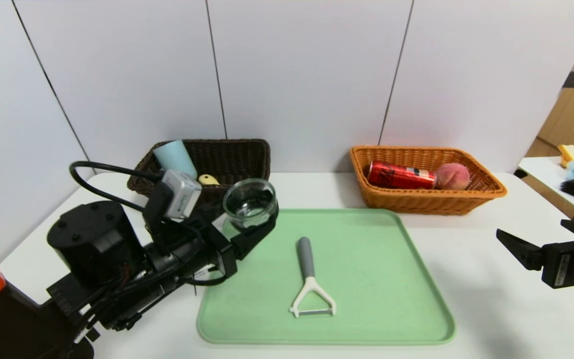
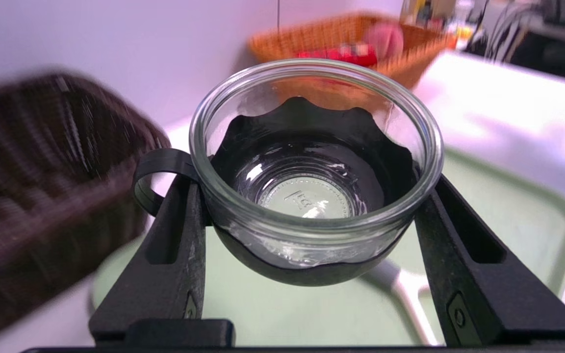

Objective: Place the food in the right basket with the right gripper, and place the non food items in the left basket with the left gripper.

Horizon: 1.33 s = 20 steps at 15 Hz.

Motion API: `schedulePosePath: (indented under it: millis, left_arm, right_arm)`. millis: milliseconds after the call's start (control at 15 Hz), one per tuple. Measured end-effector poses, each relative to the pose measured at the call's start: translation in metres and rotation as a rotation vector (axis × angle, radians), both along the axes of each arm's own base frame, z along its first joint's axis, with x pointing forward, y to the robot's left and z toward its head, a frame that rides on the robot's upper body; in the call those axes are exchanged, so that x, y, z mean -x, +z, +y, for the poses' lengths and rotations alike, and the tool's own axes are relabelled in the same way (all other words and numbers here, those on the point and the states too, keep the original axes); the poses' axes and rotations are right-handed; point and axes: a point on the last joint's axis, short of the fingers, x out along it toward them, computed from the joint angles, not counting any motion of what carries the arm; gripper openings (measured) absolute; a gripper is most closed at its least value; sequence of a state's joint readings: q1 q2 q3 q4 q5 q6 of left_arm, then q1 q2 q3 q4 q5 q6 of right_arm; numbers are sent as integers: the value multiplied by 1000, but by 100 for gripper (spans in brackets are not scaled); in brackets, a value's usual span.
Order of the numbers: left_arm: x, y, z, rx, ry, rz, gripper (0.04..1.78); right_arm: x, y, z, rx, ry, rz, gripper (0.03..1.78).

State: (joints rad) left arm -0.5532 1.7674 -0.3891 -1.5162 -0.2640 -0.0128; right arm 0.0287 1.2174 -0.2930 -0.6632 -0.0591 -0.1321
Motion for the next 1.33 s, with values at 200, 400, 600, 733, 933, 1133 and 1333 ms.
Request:
schedulePosePath:
  millis: [200, 400, 600, 733, 933, 1133, 1333]
  left_arm:
    - [-13, 37, 11, 33, 60, -62, 121]
    - [-35, 73, 25, 26, 138, -71, 121]
    - [-58, 106, 39, -43, 217, -42, 121]
    - [-72, 123, 51, -132, 269, 24, 120]
    - [-90, 132, 64, -266, 311, 177, 120]
    - [-107, 124, 70, -389, 318, 332, 120]
    - [-125, 113, 70, -474, 309, 425, 120]
  right_arm:
    - [0, 0, 0, 1, 0, -1, 170]
    - [1, 1, 0, -1, -2, -6, 170]
    - [1, 1, 0, -2, -2, -6, 170]
    - [2, 0, 0, -3, -3, -4, 170]
    - [4, -2, 0, -3, -2, 2, 170]
    - [5, -2, 0, -4, -3, 1, 170]
    - [7, -3, 0, -4, -2, 2, 170]
